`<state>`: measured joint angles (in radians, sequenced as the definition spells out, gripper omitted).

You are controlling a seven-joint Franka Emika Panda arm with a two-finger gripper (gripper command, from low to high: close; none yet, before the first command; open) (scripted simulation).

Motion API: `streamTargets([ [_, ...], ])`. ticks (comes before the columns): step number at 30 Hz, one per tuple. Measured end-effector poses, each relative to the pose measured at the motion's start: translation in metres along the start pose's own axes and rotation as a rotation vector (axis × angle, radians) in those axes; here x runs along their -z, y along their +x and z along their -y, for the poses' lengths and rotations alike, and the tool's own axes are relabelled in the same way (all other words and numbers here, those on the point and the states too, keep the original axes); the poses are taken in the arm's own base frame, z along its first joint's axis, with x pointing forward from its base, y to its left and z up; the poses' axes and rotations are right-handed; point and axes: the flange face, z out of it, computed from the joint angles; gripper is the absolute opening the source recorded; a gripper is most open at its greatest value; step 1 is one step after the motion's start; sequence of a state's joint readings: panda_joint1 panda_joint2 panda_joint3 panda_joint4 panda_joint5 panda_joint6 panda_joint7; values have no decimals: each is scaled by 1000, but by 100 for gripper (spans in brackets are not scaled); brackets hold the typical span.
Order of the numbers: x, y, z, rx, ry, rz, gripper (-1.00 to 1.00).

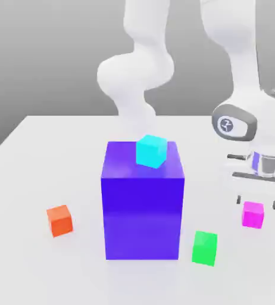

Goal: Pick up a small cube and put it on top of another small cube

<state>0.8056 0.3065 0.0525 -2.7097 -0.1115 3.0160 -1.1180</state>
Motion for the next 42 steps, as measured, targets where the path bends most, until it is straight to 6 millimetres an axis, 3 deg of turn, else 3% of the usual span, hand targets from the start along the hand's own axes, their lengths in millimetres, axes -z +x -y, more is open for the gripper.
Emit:
streamTargets([
  [7, -2, 0, 0, 1, 2, 1, -100],
  [14, 56, -4, -1, -31, 1, 4, -100],
  [26, 83, -93, -26, -783, -7, 23, -100],
  [38, 109, -181, -30, -1554, -4, 7, -100],
  [40, 105, -188, -30, -1634, -1, 4, -100],
  [42, 87, -190, -31, -1653, 0, 2, -100],
])
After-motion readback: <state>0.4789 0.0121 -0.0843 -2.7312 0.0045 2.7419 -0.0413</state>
